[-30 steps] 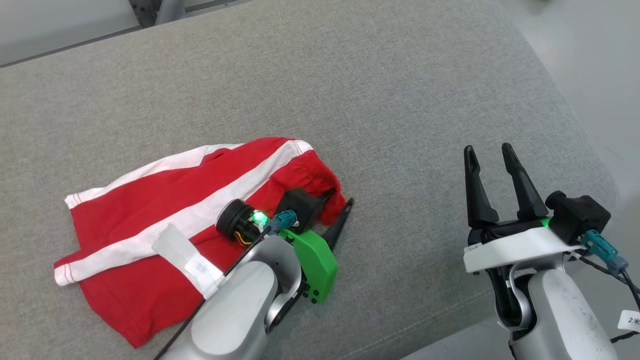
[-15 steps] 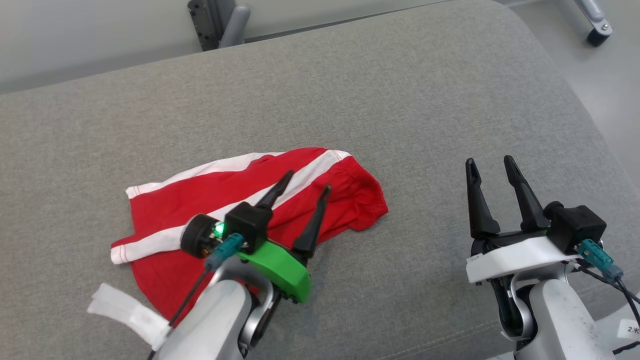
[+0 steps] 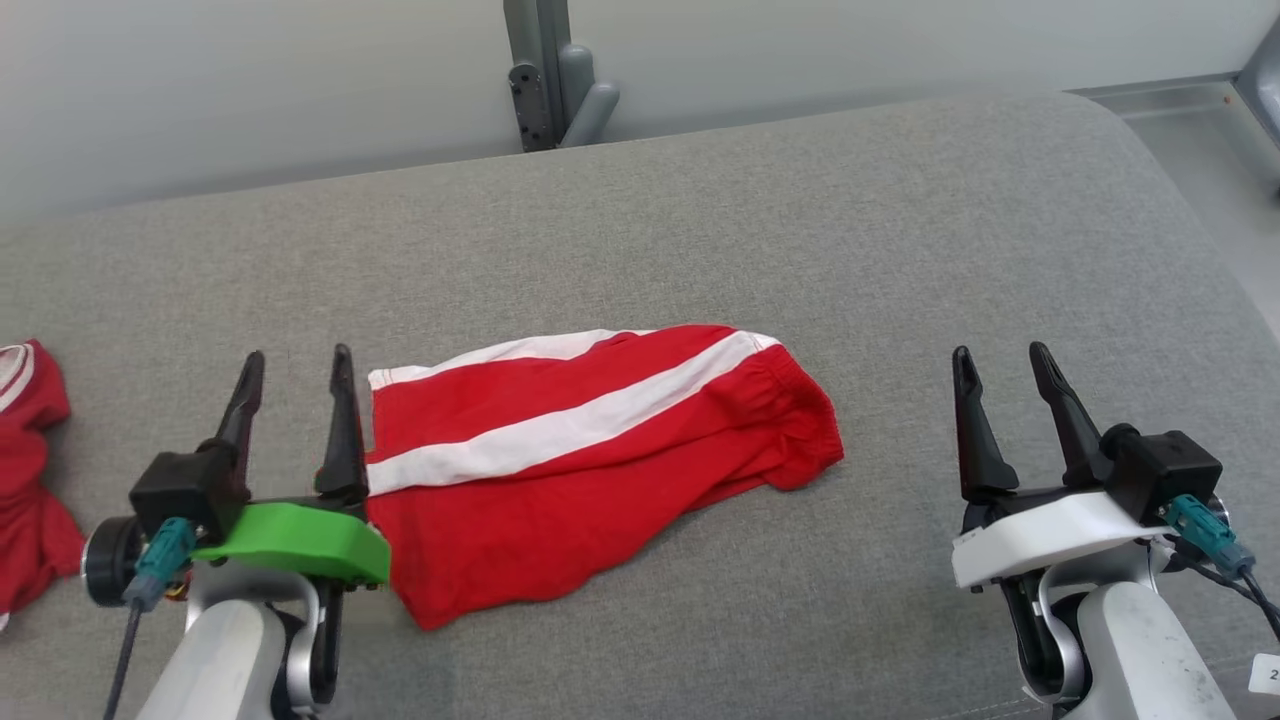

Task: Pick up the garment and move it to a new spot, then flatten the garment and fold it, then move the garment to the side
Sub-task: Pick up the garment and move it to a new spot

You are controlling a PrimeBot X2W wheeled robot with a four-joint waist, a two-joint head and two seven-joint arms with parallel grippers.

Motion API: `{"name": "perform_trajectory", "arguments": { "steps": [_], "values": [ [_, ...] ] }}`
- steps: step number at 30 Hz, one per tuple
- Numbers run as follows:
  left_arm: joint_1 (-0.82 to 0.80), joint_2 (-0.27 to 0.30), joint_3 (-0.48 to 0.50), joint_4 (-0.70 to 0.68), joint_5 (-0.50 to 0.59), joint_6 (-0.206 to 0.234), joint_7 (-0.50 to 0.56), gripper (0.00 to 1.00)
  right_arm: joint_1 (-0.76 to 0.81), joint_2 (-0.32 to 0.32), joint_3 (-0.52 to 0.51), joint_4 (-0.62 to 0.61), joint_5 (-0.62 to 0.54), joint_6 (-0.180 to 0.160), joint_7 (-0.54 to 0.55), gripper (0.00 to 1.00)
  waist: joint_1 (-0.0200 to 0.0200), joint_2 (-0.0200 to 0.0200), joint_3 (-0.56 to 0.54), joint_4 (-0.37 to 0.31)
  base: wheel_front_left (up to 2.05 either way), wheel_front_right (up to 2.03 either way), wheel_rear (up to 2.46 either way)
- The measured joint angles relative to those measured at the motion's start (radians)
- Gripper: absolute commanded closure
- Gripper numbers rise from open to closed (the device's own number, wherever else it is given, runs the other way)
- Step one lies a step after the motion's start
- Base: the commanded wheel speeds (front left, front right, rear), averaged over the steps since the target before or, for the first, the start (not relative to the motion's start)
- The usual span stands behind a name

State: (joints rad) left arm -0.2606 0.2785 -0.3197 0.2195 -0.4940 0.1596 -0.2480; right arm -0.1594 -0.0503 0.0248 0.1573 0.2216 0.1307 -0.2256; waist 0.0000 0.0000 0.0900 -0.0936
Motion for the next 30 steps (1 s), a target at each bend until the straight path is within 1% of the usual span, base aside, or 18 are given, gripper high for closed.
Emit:
{"name": "perform_trajectory", "arguments": {
  "steps": [4,8,13,19,26,30],
  "values": [
    [0.058,0.032,0.048,-0.047,-0.006,0.011,-0.008,0.00,0.011,0.000,-0.005,-0.001,-0.012,0.000,0.009,0.00,0.0000,0.0000,-0.017,0.023,0.00,0.00,0.00],
    [0.102,0.049,0.058,-0.085,-0.002,0.012,-0.009,0.00,0.021,0.001,-0.009,-0.003,-0.019,0.000,0.014,0.00,0.0000,0.0000,-0.032,0.033,0.00,0.00,0.00],
    [0.172,0.062,0.039,-0.129,0.007,0.011,-0.007,0.00,0.054,0.000,-0.016,-0.008,-0.032,0.000,0.032,0.00,0.0000,0.0000,-0.062,0.036,0.00,0.00,0.00],
    [0.229,0.077,0.016,-0.165,0.012,0.023,0.030,0.00,0.102,0.000,-0.033,-0.033,-0.033,0.000,0.050,0.00,0.0000,0.0000,-0.093,0.031,0.00,0.00,0.00],
    [0.268,0.085,0.001,-0.188,0.019,0.044,0.054,0.00,0.156,0.000,-0.057,-0.075,-0.067,0.000,0.084,0.00,0.0000,0.0000,-0.114,0.029,0.00,0.00,0.00],
    [0.272,0.087,-0.001,-0.197,0.019,0.048,0.063,0.00,0.171,0.000,-0.059,-0.091,-0.079,0.000,0.098,0.00,0.0000,0.0000,-0.117,0.031,0.00,0.00,0.00]
  ]
}}
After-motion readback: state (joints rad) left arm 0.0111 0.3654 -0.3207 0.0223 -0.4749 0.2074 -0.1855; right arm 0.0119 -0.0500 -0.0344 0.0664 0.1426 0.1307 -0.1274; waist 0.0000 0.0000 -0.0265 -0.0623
